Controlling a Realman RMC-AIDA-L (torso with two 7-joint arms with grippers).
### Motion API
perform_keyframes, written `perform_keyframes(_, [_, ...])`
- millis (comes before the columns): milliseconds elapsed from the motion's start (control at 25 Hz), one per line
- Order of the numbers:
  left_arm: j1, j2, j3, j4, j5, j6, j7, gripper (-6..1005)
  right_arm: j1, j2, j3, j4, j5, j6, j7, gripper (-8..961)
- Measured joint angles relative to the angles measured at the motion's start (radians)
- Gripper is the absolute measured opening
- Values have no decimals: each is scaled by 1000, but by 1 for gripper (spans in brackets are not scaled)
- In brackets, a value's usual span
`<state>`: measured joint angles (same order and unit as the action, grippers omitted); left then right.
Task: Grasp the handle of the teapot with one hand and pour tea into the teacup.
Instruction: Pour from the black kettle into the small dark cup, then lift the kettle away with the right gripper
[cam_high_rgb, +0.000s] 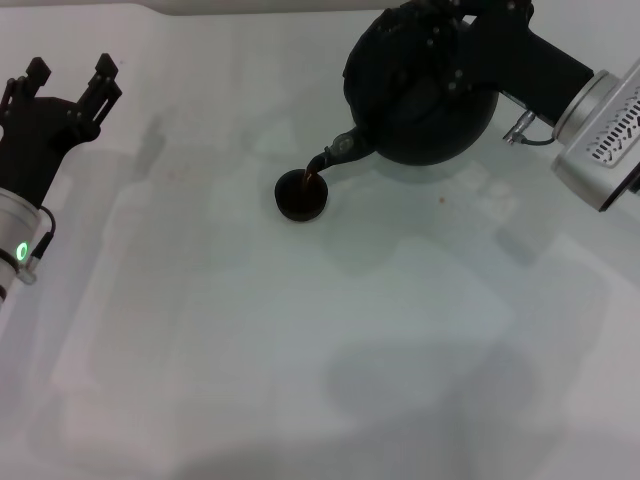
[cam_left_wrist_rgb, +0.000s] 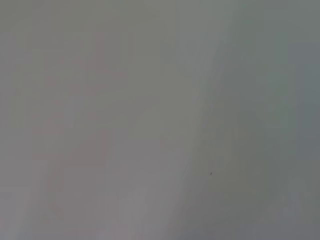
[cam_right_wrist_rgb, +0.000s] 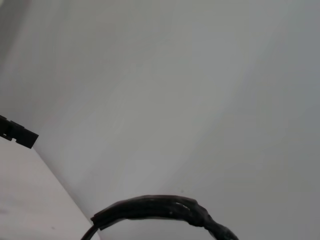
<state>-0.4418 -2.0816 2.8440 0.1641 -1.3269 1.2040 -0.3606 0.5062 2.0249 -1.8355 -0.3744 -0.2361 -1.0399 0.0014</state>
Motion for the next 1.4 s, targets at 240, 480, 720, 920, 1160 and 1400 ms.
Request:
perform_keyframes(240, [0,0,0,1,0,0,0,880,0,0,0,-3,0,-1,-8,131])
perform_keyframes(480, [0,0,0,2,0,0,0,880,0,0,0,-3,0,3,-18,130])
perform_keyframes(720, [-2,0,0,2,0,0,0,880,0,0,-1,-3,5,3,-20,131])
perform_keyframes(920, [-2,0,0,2,0,0,0,880,0,0,-1,-3,10,2,-20,128])
perform_keyframes(1160, [-2,0,0,2,0,0,0,880,-2,0,-1,-3,11,2,-20,126])
perform_keyframes(1400, [0,0,0,1,0,0,0,879,-3,0,-2,-3,11,3,-20,127])
